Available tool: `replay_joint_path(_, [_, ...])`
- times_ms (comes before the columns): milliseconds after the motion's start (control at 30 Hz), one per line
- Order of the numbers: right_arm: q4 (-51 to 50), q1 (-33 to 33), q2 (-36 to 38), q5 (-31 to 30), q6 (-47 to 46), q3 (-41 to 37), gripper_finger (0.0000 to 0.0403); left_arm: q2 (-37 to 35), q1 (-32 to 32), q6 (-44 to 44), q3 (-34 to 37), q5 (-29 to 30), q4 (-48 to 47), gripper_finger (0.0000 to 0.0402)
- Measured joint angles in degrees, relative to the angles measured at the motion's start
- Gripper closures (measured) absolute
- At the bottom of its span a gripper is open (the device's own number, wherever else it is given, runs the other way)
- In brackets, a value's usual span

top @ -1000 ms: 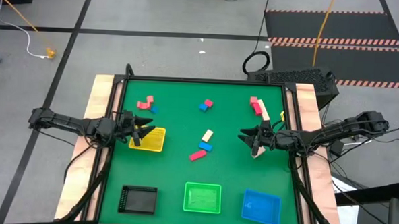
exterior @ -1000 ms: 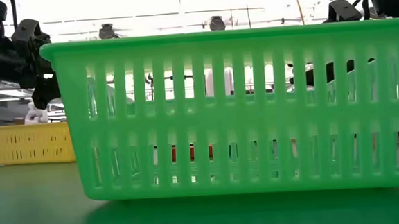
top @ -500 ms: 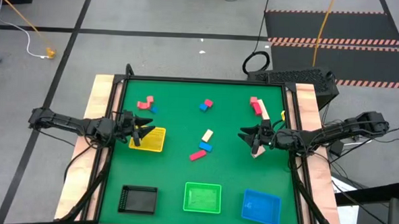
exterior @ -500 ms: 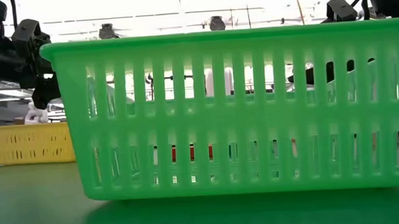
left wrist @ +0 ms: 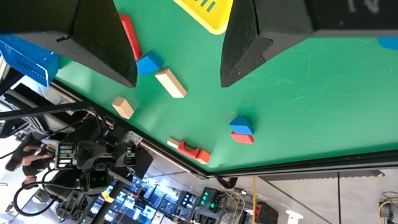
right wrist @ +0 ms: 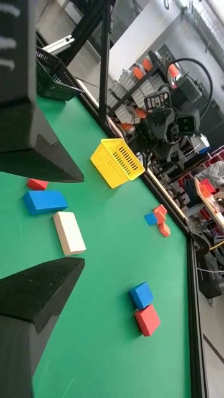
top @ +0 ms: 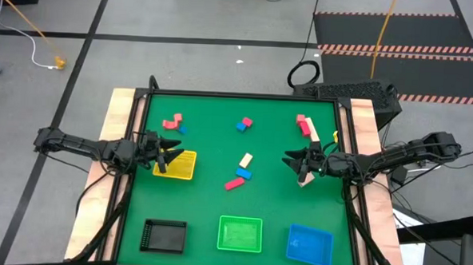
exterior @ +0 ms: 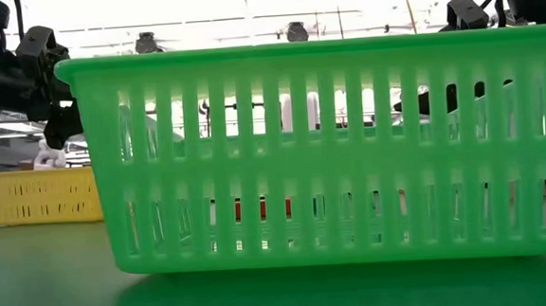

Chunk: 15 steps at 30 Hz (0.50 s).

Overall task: Sort & place blocks by color
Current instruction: Put the red arch block into the blue bin

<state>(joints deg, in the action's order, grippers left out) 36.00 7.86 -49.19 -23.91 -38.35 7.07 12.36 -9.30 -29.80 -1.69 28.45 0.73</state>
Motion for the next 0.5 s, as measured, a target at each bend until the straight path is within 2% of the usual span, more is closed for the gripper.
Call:
replay_joint_path(233, [5.2,0.0,0.0,0.0,-2.6,0.0,0.0204,0.0,0.0,0.0,0.0,0.0,0.0,0.0169])
replay_joint_path(333, [12.0,0.0,0.0,0.1,-6.2,0.0,0.0204,0.0,0.0,0.0,0.0,0.0,0.0,0.0169])
replay_joint_path(500, [23.6,0.0,0.0,0.1,-2.6,0.0,0.0204,0.0,0.0,0.0,0.0,0.0,0.0,0.0169])
